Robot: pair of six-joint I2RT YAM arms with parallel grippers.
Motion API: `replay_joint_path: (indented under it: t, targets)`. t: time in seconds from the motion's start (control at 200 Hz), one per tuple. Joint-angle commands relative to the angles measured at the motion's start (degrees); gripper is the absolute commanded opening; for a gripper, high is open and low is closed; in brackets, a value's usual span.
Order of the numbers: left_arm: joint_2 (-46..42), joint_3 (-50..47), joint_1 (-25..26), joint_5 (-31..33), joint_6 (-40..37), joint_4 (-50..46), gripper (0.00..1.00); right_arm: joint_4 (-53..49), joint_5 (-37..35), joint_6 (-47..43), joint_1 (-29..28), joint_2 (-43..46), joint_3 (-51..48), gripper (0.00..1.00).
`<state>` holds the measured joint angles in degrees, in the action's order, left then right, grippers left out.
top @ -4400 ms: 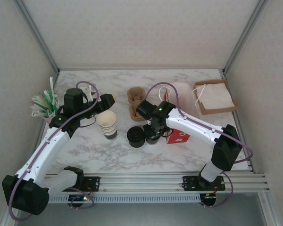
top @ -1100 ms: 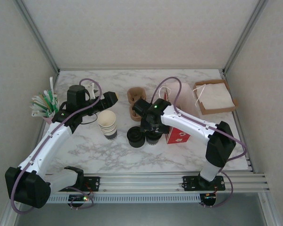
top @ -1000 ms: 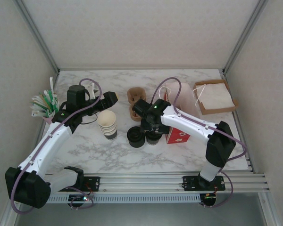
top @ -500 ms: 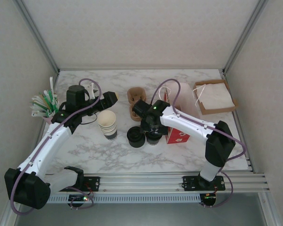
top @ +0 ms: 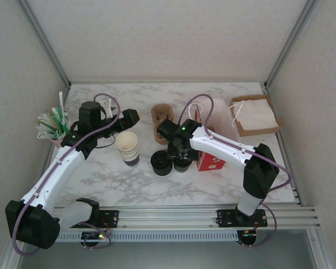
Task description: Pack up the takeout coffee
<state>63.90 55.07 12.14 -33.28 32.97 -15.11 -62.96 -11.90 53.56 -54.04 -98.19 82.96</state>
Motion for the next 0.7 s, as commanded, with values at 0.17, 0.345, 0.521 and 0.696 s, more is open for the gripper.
replay_joint_path:
  t: [0.17,0.345,0.521,0.696]
  targets:
    - [-0.87,0.3,-0.45,-0.74,-0.28,0.9,0.95,-1.14,-0.54,-2.03,-0.36,-1.63,-0.93,0.79]
    - [-0.93,0.35,-0.45,-0.74,-0.27,0.9,0.95,-1.43,-0.54,-2.8,-0.34,-2.32,-0.43,0.81]
    - [-0.79,0.57,-0.45,-0.74,-0.36,0.83,0.95,-0.94,-0.23,-3.96,-0.36,-2.72,-0.3,0.78]
    - [-0.62,0.74,-0.45,-0.82,-0.36,0.85,0.95,-0.09,0.14,-5.66,-0.36,-2.41,-1.02,0.74]
